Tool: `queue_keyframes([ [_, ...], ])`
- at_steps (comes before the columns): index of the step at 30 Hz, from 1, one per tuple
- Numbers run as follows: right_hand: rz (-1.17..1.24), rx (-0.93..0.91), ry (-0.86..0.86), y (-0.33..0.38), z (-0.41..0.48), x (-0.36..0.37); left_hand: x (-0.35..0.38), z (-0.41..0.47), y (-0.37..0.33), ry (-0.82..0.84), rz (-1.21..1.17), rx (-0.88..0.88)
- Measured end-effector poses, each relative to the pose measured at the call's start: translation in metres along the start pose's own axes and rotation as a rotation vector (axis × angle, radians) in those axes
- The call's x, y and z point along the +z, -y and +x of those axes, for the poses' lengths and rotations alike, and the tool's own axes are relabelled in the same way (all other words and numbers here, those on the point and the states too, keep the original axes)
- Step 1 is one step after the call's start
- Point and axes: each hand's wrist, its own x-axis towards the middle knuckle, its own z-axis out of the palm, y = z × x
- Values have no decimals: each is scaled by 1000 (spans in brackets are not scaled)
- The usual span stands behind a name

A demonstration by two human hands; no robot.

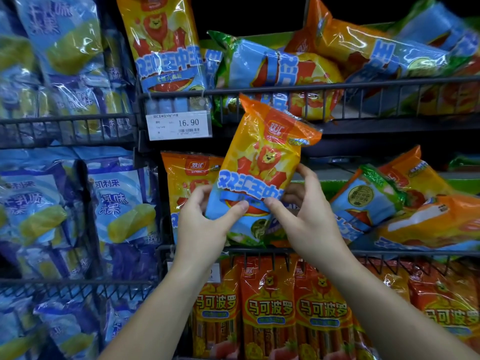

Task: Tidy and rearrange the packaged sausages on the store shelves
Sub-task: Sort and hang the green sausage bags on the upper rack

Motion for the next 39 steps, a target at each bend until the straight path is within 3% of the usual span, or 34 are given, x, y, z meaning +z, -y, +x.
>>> queue_keyframes([
  [3,-43,-3,10,-2,1,3,-2,5,9,10,58,1],
  [10,-217,-23,49,-9,-1,16,-11,13,25,-33,438,77],
  [15,-392,96,123,-14,5,19,-6,10,26,-96,611,189],
  [19,-461,145,161,-15,8,19,-4,7,26,-176,913,312],
  [23,-492,162,208,-17,13,20,-4,11,28,-134,871,251],
  [31,-675,187,326,-12,15,21,-9,15,26,-97,1061,218],
  [39,-565,144,243,-14,13,28,-6,14,28,-53,1169,240],
])
